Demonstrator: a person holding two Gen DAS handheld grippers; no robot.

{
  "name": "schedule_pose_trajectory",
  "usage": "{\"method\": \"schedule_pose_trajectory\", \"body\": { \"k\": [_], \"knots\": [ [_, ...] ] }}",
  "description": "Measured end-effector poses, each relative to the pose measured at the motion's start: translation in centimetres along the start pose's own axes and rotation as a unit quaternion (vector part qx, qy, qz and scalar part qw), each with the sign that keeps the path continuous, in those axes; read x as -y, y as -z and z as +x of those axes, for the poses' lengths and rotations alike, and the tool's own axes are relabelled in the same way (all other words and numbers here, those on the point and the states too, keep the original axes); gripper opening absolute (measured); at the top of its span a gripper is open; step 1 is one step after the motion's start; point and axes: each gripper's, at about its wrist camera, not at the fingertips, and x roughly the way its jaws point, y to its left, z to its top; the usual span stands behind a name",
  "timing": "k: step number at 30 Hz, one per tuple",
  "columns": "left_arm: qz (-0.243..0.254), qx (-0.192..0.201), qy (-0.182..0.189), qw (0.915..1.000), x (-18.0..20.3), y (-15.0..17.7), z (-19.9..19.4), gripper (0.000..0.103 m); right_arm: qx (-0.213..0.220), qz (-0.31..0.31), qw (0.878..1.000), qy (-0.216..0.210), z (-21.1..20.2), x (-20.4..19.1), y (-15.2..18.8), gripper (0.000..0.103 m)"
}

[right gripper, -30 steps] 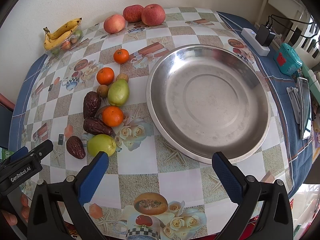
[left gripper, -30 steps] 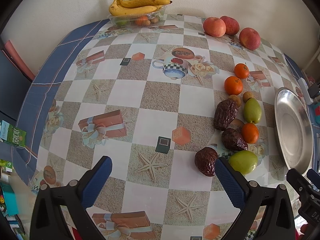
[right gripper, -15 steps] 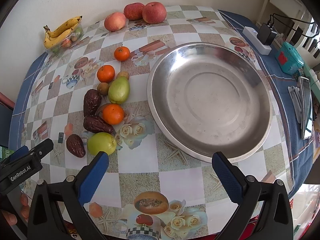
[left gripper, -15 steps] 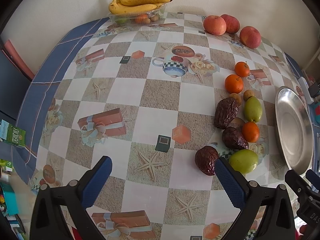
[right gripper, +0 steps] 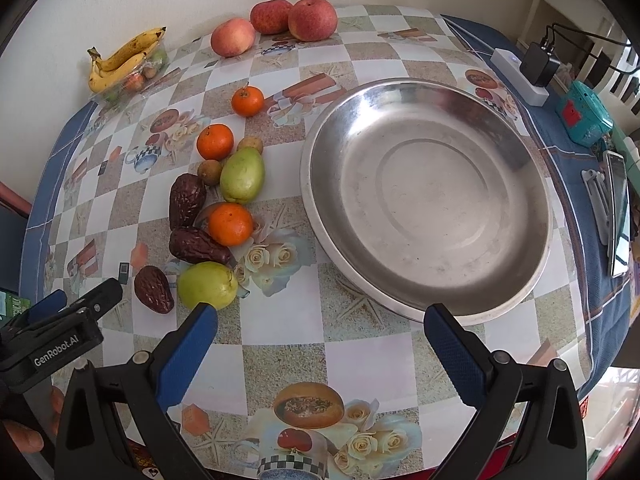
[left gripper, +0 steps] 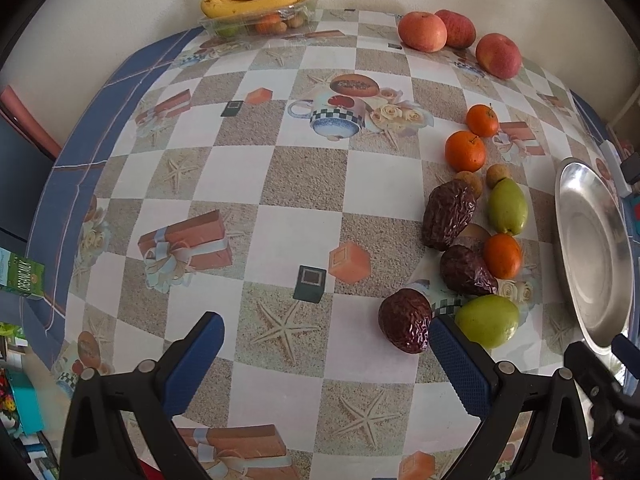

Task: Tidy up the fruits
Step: 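Lower the left tool onto a dark wrinkled date and close it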

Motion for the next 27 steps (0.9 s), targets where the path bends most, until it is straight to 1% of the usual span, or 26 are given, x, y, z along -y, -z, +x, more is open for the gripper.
{"method": "schedule_pose_trajectory", "body": {
  "k": [4,5,7,9,11,13,15,17,19,20,22,24,27],
  "knots": [
    [0.001,-0.014,0.01,0.9998,0.8,-0.5,1.0,0.103,-0.007,-0.018,1.0,-0.01,0.6,-1.5,-0.2,0.103],
    [0.002,-0.017,0.011,0.9998,1.0,-0.6,1.3,0.101,-0.012,-0.022,1.0,-0.014,1.0,-1.9,-0.2,0.103],
    [-0.002,-0.021,0.0,0.9998,0.9,-1.0,1.8,0.102,-0.024,-0.029,0.999,-0.022,1.8,-2.6,-0.3,0.103],
    [-0.013,-0.03,0.011,0.9994,0.5,-1.3,2.4,0.102,-0.029,-0.039,0.999,-0.018,2.3,-3.3,-0.4,0.103],
    [-0.024,-0.041,0.035,0.9982,0.4,-1.5,2.8,0.1,-0.03,-0.044,0.998,-0.016,2.6,-3.4,-0.6,0.103],
    [-0.028,-0.053,0.062,0.9963,0.6,-1.5,3.1,0.091,-0.037,-0.048,0.998,-0.022,3.0,-3.7,-0.7,0.103],
    [-0.026,-0.063,0.08,0.9945,0.9,-1.4,3.4,0.087,-0.045,-0.052,0.997,-0.026,3.3,-4.0,-0.6,0.103],
    [-0.026,-0.069,0.092,0.993,1.3,-1.5,3.6,0.081,-0.047,-0.06,0.997,-0.026,3.4,-4.5,-0.5,0.103],
    [-0.027,-0.072,0.1,0.992,1.4,-1.6,3.8,0.068,-0.045,-0.065,0.997,-0.023,3.3,-4.7,-0.5,0.103],
    [-0.028,-0.074,0.104,0.9914,1.5,-1.7,4.0,0.064,-0.044,-0.067,0.997,-0.021,3.3,-4.8,-0.5,0.103],
    [-0.037,-0.077,0.116,0.9895,1.4,-1.8,4.2,0.037,-0.045,-0.067,0.996,-0.02,3.3,-4.7,-0.6,0.103],
    [-0.044,-0.075,0.117,0.9894,1.2,-1.9,4.3,0.038,-0.048,-0.066,0.996,-0.02,3.4,-4.6,-0.6,0.103],
    [-0.056,-0.066,0.104,0.9909,0.7,-2.1,4.1,0.038,-0.049,-0.065,0.996,-0.021,3.5,-4.5,-0.6,0.103]
  ]
}}
